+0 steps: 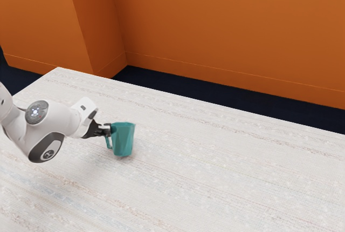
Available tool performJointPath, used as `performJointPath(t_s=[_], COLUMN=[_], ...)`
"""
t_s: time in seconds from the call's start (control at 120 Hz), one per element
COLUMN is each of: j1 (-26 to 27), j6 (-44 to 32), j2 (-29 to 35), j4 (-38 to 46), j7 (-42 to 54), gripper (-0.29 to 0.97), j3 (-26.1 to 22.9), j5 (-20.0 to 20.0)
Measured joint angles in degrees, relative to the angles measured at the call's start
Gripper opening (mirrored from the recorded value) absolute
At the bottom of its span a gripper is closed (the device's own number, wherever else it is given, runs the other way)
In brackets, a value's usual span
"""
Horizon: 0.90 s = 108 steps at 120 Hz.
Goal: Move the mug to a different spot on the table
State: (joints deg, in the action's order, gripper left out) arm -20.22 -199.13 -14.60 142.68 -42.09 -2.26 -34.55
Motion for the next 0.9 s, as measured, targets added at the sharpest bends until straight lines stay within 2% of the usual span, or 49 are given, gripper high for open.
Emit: performJointPath(t_s=[0.3,0.425,0.65,0.767,0.9], j1=[0.09,0.28,1.15,1.38,1.32], j6=[0.33,0.65,2.28,3.77,6.05], j2=[-0.86,-0.89,-0.56,2.24,6.64], j4=[-0.01,-0.02,0.83,3.09,6.09], j7=[-0.01,-0.06,-0.33,-0.34,-0.35], gripper=[-0.11,-0.06,0.38,0.51,0.59], j3=[0.25,0.24,0.21,0.24,0.24], j5=[-0.36,-0.39,-0.44,-0.39,-0.41])
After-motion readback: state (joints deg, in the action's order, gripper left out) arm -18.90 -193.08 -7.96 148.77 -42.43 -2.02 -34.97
